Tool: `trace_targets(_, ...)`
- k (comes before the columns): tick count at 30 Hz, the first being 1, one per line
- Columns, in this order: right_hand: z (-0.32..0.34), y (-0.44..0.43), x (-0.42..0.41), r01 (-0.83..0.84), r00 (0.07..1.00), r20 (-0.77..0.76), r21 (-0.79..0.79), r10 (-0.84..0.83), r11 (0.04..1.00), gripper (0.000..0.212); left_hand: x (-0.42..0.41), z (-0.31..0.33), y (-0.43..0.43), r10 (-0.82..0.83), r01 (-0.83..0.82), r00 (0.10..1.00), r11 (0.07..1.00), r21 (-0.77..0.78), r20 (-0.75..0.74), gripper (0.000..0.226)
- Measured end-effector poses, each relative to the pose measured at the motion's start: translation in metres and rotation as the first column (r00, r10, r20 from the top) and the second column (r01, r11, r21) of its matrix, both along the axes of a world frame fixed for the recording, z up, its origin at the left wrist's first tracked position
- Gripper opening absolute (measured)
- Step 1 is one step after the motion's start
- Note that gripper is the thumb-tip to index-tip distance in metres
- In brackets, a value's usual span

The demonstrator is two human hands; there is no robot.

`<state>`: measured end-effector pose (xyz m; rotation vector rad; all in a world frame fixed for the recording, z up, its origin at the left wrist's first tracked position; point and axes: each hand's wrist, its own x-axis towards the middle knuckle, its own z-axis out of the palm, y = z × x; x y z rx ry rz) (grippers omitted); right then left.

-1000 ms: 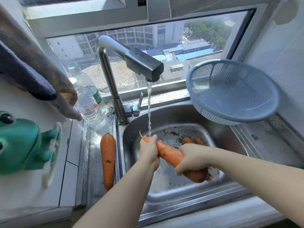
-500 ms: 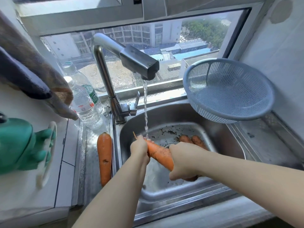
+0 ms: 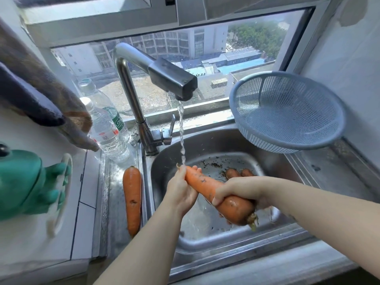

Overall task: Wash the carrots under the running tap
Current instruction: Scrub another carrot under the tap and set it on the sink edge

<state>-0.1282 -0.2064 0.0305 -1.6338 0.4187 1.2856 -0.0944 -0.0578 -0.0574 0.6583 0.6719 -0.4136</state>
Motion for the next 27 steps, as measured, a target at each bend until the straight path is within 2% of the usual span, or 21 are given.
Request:
trace_targets(1,0.003,0.002,-0.001,-0.04,0.998,0.039,-0.027,0.041,0.999,0.031,-0.001,0.001,0.002,-0.019,0.018,1.0,1.0,0.013,0.022,0.023)
trace_targets(4,0.01,0.01,-0.007,-0.221,0.932,0.226,-0.267,0.284,0.938,0.028,-0.002,0.002,0.007,-0.116,0.11,0.989,0.991,0.073,0.09,0.002)
trace_targets(6,0.008,0.015,-0.01,-0.292,0.875,0.267,-0.374,0.404,0.88,0.034,-0.001,0.003,0.007,-0.13,0.121,0.99,0.981,0.151,0.048,0.009)
trace_targets(9,0.003,0.021,-0.011,-0.339,0.818,0.272,-0.483,0.507,0.807,0.041,0.003,0.004,0.003,-0.016,0.026,0.998,0.981,0.19,-0.053,0.028)
trace_targets(11,0.003,0.019,-0.009,-0.327,0.835,0.274,-0.449,0.477,0.831,0.036,0.003,0.005,0.004,-0.024,0.029,0.999,0.992,0.125,-0.042,0.025)
trace_targets(13,0.004,0.016,-0.007,-0.288,0.884,0.268,-0.335,0.383,0.897,0.029,-0.001,0.006,0.01,-0.058,0.058,0.998,0.998,0.037,0.01,0.009)
trace_targets(14,0.004,0.015,-0.006,-0.271,0.9,0.262,-0.289,0.348,0.918,0.027,-0.004,0.007,0.014,-0.087,0.085,0.995,0.996,0.023,0.05,0.009)
trace_targets(17,0.001,0.017,-0.007,-0.281,0.888,0.281,-0.296,0.365,0.913,0.027,-0.009,0.01,0.021,-0.215,0.207,0.966,0.976,0.066,0.144,0.029)
trace_targets(20,-0.003,0.019,-0.008,-0.291,0.875,0.296,-0.313,0.384,0.904,0.035,-0.01,0.009,0.031,-0.307,0.293,0.937,0.951,0.101,0.168,0.053)
trace_targets(23,-0.003,0.018,-0.007,-0.276,0.881,0.302,-0.296,0.364,0.915,0.029,-0.006,0.009,0.036,-0.339,0.325,0.919,0.941,0.099,0.204,0.062)
trace_targets(24,-0.003,0.017,-0.006,-0.262,0.891,0.3,-0.274,0.341,0.925,0.028,-0.005,0.01,0.035,-0.323,0.31,0.923,0.946,0.092,0.212,0.056)
trace_targets(27,-0.001,0.014,-0.005,-0.2,0.93,0.27,-0.195,0.248,0.96,0.025,-0.002,0.013,0.027,-0.29,0.262,0.944,0.949,0.175,0.159,0.018)
